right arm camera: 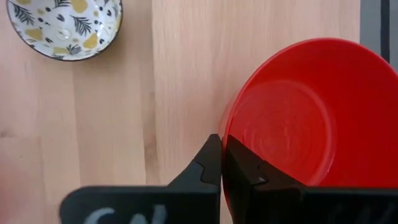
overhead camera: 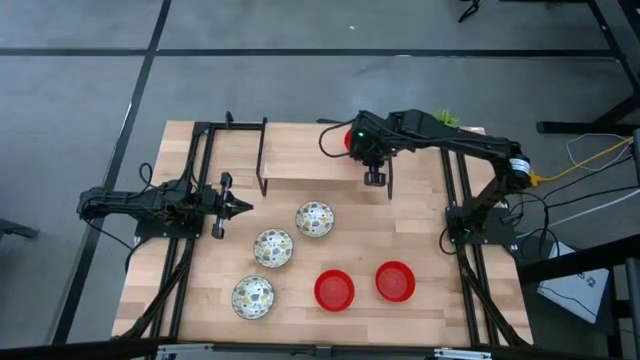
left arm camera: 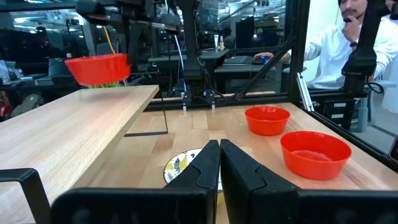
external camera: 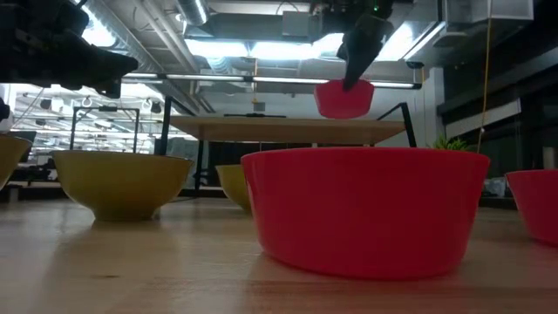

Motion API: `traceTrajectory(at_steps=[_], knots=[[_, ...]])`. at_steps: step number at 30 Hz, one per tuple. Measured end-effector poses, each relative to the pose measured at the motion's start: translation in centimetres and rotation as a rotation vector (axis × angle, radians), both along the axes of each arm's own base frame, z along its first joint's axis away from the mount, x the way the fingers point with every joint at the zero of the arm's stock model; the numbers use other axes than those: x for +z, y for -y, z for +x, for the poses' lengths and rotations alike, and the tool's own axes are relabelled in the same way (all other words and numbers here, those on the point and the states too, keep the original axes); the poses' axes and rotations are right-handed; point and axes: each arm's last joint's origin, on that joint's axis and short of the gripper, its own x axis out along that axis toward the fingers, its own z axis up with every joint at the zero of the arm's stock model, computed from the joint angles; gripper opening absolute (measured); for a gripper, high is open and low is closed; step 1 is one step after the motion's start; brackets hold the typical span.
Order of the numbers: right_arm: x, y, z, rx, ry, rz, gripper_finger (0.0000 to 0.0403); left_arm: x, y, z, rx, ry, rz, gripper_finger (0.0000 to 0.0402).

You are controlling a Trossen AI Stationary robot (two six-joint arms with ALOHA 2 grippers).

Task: Pick & Place Mini bowls
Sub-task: Put the top red bowl on the shelf

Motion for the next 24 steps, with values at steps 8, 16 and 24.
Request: traceTrajectory(at_steps=[8, 16, 24], knots=[[-1.0, 0.9, 0.6, -0.043, -0.027, 0.020, 0.0007, 0.0, 0.0, 0.0, 0.000, 0.000, 0.000, 0.0012], [-1.2, 1.2, 0.7, -0.082, -0.014, 0.035, 0.0007, 0.0, 0.0, 0.0, 0.000, 0.000, 0.000, 0.0009], [-1.1, 1.2, 0.8, -0.092, 0.010, 0.069, 0.0007, 0.0, 0.0, 0.0, 0.000, 0.000, 0.000, 0.0008]])
